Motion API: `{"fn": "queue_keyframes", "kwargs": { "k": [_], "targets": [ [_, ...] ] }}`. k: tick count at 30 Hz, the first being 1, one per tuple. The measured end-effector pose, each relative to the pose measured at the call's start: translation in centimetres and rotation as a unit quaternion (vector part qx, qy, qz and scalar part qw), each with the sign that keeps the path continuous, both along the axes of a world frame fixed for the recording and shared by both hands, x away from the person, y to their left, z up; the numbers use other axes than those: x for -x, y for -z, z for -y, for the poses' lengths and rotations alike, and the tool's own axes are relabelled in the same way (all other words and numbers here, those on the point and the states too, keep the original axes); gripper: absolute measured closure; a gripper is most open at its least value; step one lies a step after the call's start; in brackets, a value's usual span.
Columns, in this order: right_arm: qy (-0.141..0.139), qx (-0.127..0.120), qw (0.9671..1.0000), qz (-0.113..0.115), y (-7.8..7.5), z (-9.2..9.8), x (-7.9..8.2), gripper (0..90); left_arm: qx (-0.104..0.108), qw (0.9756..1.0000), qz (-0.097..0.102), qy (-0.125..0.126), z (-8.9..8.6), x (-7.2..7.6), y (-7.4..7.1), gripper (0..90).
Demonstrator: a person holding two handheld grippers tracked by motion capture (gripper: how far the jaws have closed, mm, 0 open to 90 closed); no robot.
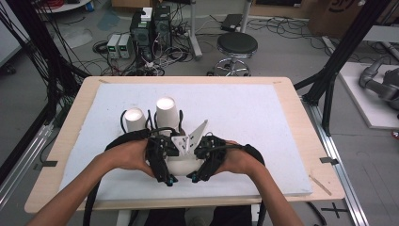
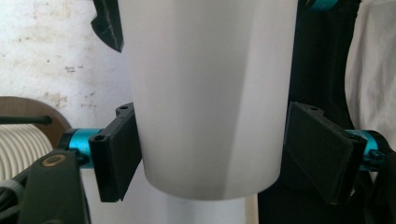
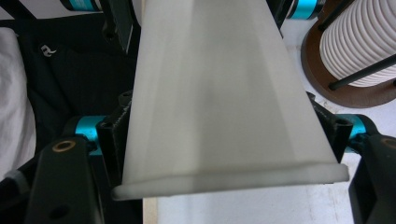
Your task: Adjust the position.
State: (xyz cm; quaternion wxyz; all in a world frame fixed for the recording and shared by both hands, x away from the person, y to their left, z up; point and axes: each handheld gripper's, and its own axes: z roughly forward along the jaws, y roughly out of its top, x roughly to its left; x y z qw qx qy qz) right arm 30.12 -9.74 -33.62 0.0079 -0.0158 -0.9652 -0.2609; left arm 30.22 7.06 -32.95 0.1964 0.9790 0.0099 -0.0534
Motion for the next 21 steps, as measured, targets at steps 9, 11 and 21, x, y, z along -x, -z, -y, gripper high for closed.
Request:
{"fn": "queue_keyframes", "kwargs": {
  "k": [9, 11, 21],
  "targets": [
    [-0.006, 0.004, 1.0, 0.003, 0.2, -0.13, 0.02, 26.3, -0.011, 0.9995, 0.018, 0.023, 0.03, -0.56, 0.05, 34.0],
    [-0.006, 0.004, 1.0, 0.004, 0.21, -0.13, -0.03, 26.3, -0.012, 0.9996, 0.015, 0.02, 0.01, -0.52, 0.05, 34.3],
    [-0.021, -0.023, 0.9995, 0.004, 0.44, -0.05, -0.07, 16.5, -0.02, 0.9989, 0.019, 0.038, 0.0, -0.59, -0.08, 34.5]
  ]
}}
